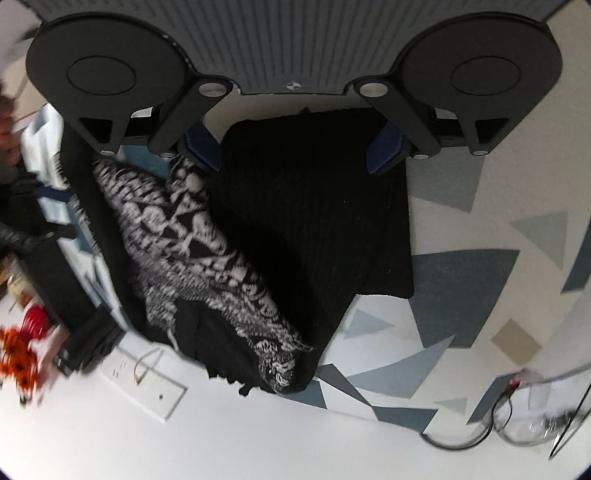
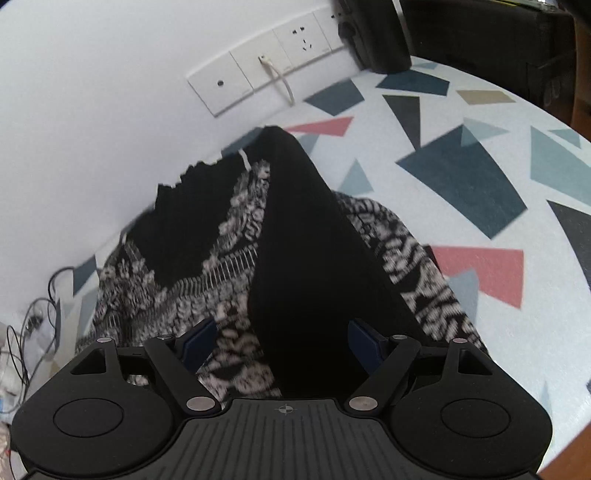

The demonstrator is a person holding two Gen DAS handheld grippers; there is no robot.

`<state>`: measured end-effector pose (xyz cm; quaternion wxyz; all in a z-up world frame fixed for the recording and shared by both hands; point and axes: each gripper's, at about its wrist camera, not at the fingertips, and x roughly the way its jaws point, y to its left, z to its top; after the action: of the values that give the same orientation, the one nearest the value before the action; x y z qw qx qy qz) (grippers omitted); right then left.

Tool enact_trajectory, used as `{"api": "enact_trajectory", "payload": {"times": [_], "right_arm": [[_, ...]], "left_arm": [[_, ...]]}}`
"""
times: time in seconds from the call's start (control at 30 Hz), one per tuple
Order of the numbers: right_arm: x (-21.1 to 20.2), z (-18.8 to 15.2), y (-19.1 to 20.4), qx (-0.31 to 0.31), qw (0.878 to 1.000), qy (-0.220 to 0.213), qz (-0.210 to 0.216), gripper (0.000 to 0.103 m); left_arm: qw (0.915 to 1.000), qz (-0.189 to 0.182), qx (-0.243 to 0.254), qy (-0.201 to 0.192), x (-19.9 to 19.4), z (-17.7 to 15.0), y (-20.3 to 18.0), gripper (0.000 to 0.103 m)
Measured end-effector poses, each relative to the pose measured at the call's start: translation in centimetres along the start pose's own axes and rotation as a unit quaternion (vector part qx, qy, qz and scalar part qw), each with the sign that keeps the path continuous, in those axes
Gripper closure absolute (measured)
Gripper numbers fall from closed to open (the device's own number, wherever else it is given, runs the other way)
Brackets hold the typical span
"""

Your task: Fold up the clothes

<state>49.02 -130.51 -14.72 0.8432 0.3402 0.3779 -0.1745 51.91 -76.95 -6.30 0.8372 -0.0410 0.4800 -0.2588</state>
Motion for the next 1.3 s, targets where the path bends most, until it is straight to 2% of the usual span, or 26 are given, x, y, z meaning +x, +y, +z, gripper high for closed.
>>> {"api": "enact_trajectory", "payload": {"times": [0.1,0.2,0.27,0.3,0.37,0.43,0.5,0.57,0.63,0.67,0.73,0.8,0.83,0.87,0.9,0.93,1.07,1.13,1.17,1.23,1.3], "right_arm": [[-0.5,-1.3,-0.1,-0.020,1.000,0.014,-0.003,0.010],[-0.6,-3.4,0.0,-0.081,0.996,0.035,-0.033,0.007],[-0.5,-4.6,-0.1,-0.113,0.991,0.037,-0.062,0.007],[-0.3,-5.0,-0.2,-0.124,0.989,0.038,-0.073,0.006],[0.1,-5.6,-0.7,-0.131,0.987,0.051,-0.084,0.005],[0.5,-6.1,-1.3,-0.135,0.984,0.065,-0.093,0.005],[0.5,-6.4,-1.9,-0.131,0.985,0.062,-0.091,0.006],[0.1,-6.4,-2.4,-0.120,0.988,0.050,-0.086,0.014],[-0.3,-6.3,-2.8,-0.105,0.990,0.043,-0.081,0.027],[-0.5,-6.1,-3.0,-0.096,0.992,0.041,-0.077,0.030],[-0.9,-5.6,-3.3,-0.072,0.995,0.040,-0.061,0.049],[-1.0,-5.4,-3.3,-0.061,0.996,0.041,-0.052,0.055],[-1.0,-5.4,-3.2,-0.057,0.996,0.042,-0.048,0.057],[-1.0,-5.3,-3.2,-0.054,0.997,0.043,-0.044,0.058],[-0.9,-5.3,-3.2,-0.050,0.997,0.044,-0.042,0.061],[-0.8,-5.4,-3.1,-0.046,0.997,0.045,-0.041,0.061],[-0.7,-5.4,-3.4,-0.038,0.997,0.046,-0.040,0.061],[-0.5,-5.6,-3.4,-0.040,0.997,0.048,-0.040,0.054],[-0.5,-5.7,-3.2,-0.047,0.997,0.048,-0.041,0.053],[-0.2,-6.0,-2.6,-0.075,0.995,0.050,-0.038,0.040],[-0.1,-6.4,-1.9,-0.110,0.992,0.047,-0.050,0.044]], "left_arm": [[0.9988,0.029,0.039,-0.004,0.7,-0.4,-1.5,0.011],[0.9972,0.048,0.056,-0.009,1.1,-0.7,-2.3,0.013],[0.9957,0.061,0.068,-0.012,1.3,-0.8,-2.8,0.040],[0.9949,0.068,0.074,-0.014,1.5,-0.9,-3.1,0.047],[0.9946,0.070,0.074,-0.015,1.3,-0.8,-3.0,0.073],[0.9959,0.068,0.056,-0.024,0.6,-0.5,-2.5,0.090],[0.9938,0.086,0.058,-0.041,-0.4,-0.2,-2.5,0.091],[0.9883,0.111,0.070,-0.078,-2.0,0.2,-2.9,0.092],[0.9824,0.126,0.057,-0.126,-4.2,1.3,-2.9,0.092],[0.9781,0.133,0.048,-0.152,-5.4,2.0,-2.8,0.092],[0.9627,0.161,0.034,-0.215,-7.7,3.6,-2.5,0.092],[0.9466,0.188,0.039,-0.259,-8.6,5.0,-2.5,0.090],[0.9426,0.196,0.047,-0.266,-8.5,5.7,-2.6,0.079],[0.9458,0.199,0.057,-0.250,-7.6,6.3,-2.7,0.067],[0.9501,0.202,0.060,-0.230,-6.6,6.7,-2.8,0.041],[0.9553,0.198,0.061,-0.211,-5.7,6.8,-3.0,0.022],[0.9816,0.106,0.055,-0.149,-3.2,5.4,-4.0,0.020],[0.9907,0.065,0.061,-0.103,-1.9,4.5,-4.8,0.020],[0.9938,0.047,0.062,-0.079,-1.2,4.0,-5.1,0.020],[0.9972,0.023,0.058,-0.042,0.1,2.7,-5.4,0.020],[0.9989,0.010,0.043,-0.017,1.2,1.9,-5.4,0.020]]}}
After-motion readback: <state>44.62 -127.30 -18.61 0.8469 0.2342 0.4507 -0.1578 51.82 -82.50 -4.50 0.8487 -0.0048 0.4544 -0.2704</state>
